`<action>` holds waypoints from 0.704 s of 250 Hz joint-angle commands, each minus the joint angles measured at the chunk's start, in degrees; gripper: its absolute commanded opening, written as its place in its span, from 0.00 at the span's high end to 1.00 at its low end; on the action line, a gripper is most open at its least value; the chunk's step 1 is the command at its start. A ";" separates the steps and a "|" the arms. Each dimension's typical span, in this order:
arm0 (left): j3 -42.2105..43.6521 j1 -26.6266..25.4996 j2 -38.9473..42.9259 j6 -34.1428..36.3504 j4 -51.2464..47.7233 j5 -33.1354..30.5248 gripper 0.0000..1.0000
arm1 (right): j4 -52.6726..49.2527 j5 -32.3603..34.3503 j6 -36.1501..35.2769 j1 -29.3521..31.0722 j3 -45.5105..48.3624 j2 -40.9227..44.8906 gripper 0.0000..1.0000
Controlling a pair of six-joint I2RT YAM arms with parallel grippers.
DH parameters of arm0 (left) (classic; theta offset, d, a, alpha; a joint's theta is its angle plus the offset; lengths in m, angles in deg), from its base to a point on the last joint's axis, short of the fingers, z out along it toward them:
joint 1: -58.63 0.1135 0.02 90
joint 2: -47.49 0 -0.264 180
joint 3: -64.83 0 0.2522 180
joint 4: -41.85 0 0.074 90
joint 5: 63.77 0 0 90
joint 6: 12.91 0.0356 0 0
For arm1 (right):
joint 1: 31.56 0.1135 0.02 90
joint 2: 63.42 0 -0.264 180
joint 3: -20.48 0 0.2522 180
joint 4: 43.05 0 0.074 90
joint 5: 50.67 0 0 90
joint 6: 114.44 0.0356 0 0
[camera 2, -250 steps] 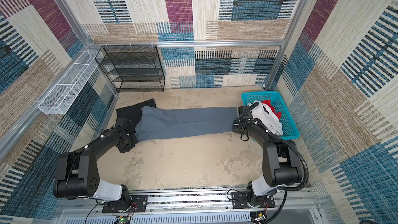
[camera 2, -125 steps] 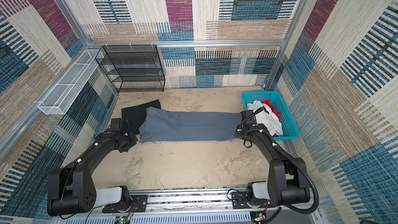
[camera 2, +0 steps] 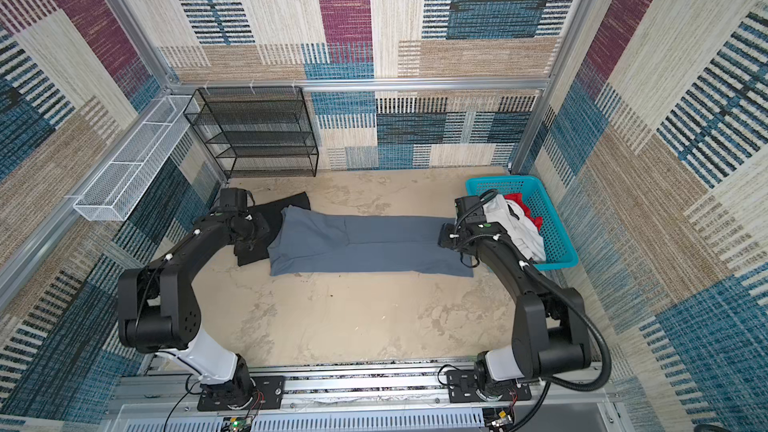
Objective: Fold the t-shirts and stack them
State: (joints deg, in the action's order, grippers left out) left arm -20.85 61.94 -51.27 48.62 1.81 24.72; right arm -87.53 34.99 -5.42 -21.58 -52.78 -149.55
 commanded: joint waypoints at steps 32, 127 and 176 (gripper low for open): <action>-14.87 0.90 -15.75 0.22 -6.66 -3.42 0.69 | 11.53 -8.71 3.18 7.27 -10.78 -15.06 0.35; -12.46 6.05 -20.10 -4.77 -6.79 -2.63 0.69 | 14.37 -6.68 4.53 8.15 -10.60 -28.52 0.35; -12.08 9.24 -20.40 -6.10 -6.91 -1.59 0.69 | 14.80 -5.04 5.28 5.79 -5.03 -27.07 0.35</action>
State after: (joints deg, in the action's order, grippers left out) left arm -33.24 69.87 -70.77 44.64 -1.23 24.26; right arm -65.17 25.66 -1.72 -14.30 -61.18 -176.48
